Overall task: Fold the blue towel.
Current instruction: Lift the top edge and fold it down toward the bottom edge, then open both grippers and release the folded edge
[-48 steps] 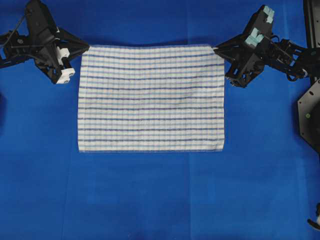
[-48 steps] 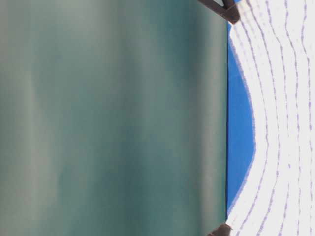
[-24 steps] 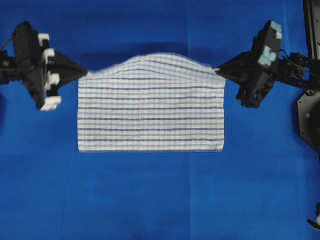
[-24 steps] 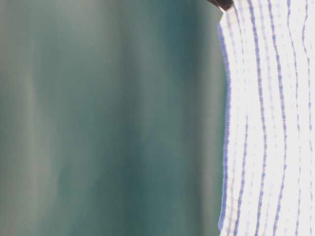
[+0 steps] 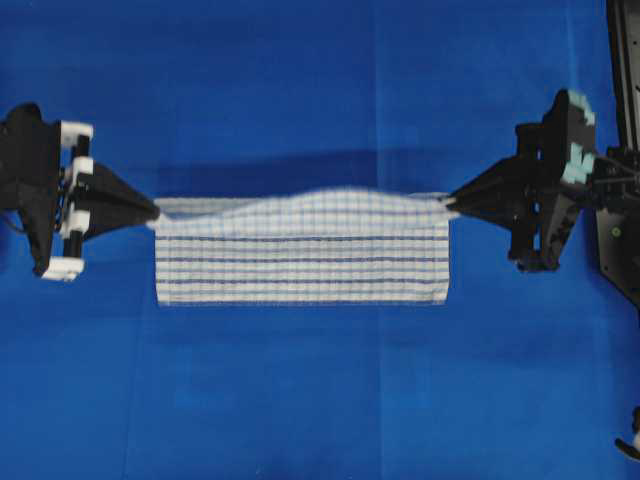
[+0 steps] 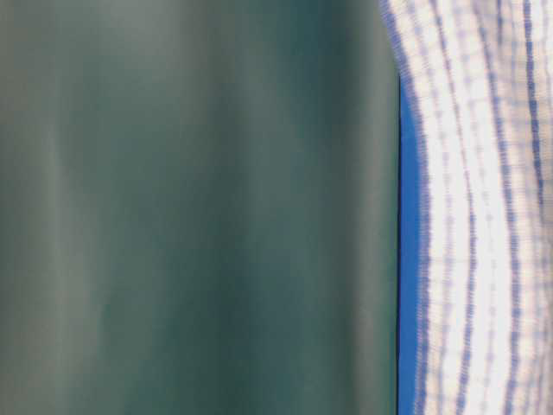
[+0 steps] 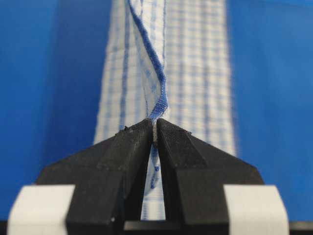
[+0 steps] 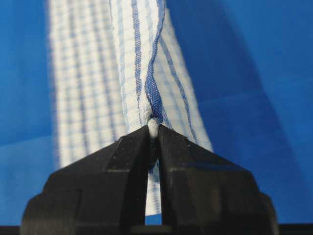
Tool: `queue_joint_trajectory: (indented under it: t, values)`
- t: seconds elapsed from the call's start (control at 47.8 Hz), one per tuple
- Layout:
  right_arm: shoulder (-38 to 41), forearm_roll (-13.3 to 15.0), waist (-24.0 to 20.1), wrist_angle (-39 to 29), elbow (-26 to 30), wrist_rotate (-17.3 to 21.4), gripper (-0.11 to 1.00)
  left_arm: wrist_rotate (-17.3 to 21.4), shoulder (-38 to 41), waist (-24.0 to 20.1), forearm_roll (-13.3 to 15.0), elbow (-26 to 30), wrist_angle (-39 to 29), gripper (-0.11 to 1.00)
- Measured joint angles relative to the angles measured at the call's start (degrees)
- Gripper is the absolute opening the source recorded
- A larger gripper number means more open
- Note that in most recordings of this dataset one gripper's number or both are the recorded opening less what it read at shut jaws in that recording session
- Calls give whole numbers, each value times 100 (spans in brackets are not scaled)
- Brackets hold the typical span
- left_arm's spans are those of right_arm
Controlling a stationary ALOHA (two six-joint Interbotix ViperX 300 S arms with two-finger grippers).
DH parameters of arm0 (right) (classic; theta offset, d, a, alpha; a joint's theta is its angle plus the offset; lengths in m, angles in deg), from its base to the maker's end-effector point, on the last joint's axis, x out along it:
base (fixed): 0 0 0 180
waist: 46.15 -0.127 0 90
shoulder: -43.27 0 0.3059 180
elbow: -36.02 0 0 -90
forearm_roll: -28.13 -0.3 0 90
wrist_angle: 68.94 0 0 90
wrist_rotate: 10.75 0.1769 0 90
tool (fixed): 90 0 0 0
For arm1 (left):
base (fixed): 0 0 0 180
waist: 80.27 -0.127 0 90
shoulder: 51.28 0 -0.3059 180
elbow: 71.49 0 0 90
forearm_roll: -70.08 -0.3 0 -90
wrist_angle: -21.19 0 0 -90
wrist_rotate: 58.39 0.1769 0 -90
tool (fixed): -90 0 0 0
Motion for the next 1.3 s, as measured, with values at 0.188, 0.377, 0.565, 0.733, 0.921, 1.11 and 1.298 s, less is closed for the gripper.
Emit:
queue_joint_trajectory:
  t: [0.188,0.377,0.565,0.733,0.921,1.11,1.298]
  values:
    - [281,-88,-141,-9,0,0,11,-9,88,176,0,0,0,4]
    - [563,-97,-176,-9,26,0,11,-9,185,255,0,0,0,4]
    - [729,-97,-272,-9,70,0,20,-9,369,325,0,9,0,4]
    - [888,-97,-422,-9,88,0,42,-9,677,360,9,53,0,5]
    - [1020,-105,-598,-9,149,0,83,-26,844,387,18,167,9,31]
    - [1028,-97,-633,-9,158,-18,86,-62,835,589,18,176,9,80]
    - [1020,-105,-633,9,158,-35,86,-62,826,694,18,176,0,87]
